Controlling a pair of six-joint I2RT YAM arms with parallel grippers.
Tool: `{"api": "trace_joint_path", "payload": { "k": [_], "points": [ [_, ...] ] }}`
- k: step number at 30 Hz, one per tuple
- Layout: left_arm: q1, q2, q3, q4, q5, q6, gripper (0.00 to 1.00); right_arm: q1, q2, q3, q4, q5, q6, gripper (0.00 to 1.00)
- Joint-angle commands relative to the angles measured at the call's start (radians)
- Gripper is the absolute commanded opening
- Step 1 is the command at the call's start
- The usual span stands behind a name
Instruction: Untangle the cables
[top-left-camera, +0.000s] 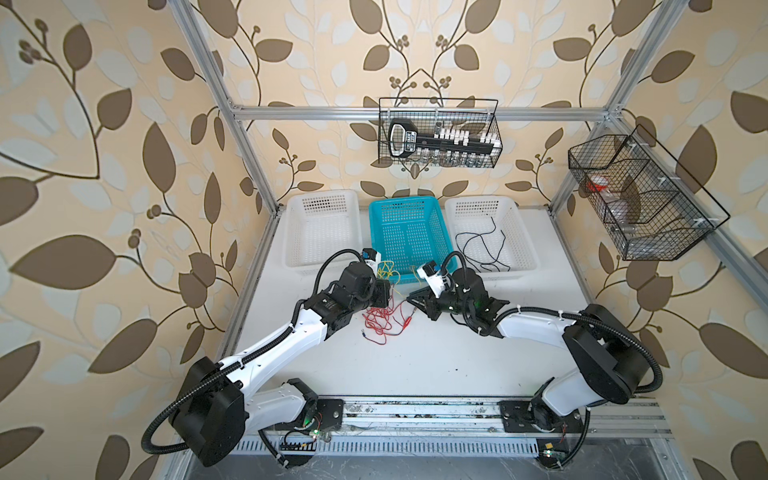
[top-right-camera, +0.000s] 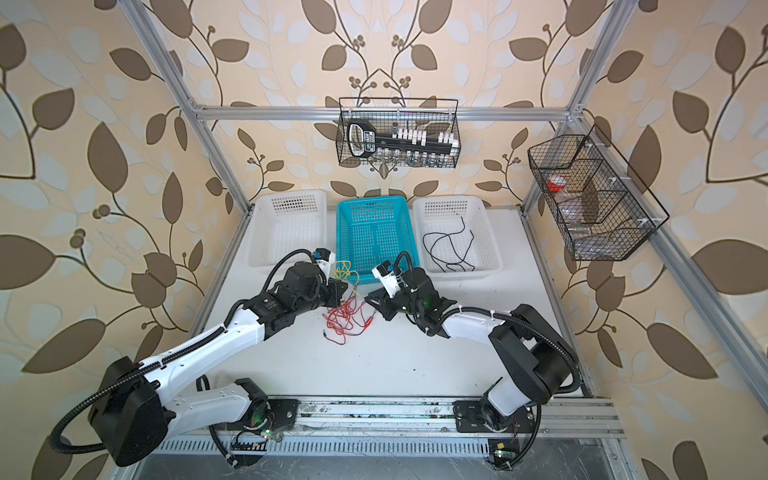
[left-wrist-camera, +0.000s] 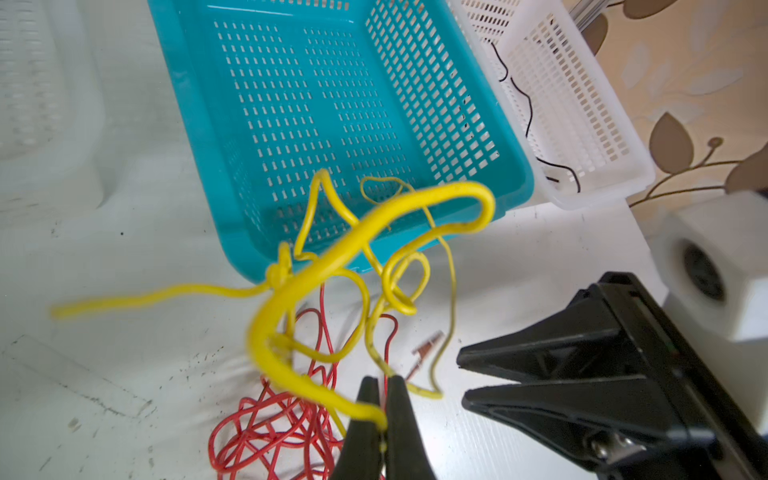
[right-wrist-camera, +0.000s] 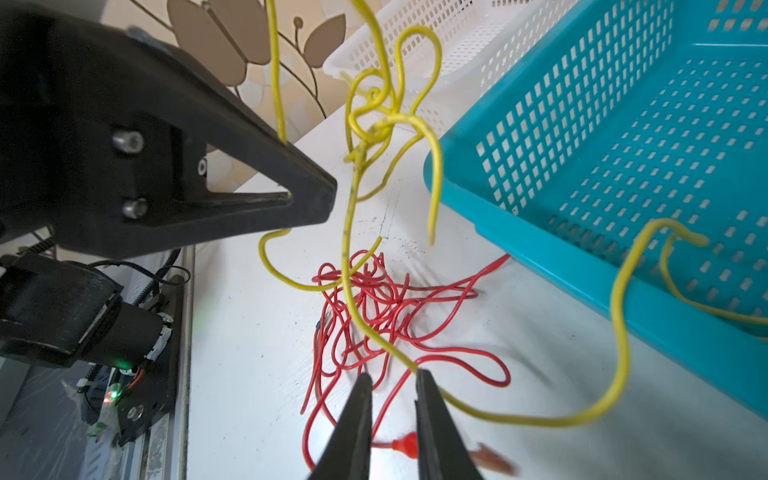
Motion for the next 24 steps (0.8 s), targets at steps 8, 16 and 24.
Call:
{"api": "trace_joint_path", "payload": {
  "k": [8,16,24],
  "points": [
    [0.007,-0.027,-0.004,0.061,0.056,0.038,0.0,0.037,0.007,0.12,-0.049,0.011,-0.062,0.29],
    [0.007,-0.026,0.0,0.063,0.067,0.033,0.0,0.076,0.1,0.178,0.017,-0.012,-0.015,0.3],
    [0.007,-0.027,0.002,0.056,0.048,0.033,0.0,0.083,0.146,0.183,0.059,-0.007,0.022,0.04]
  ]
}}
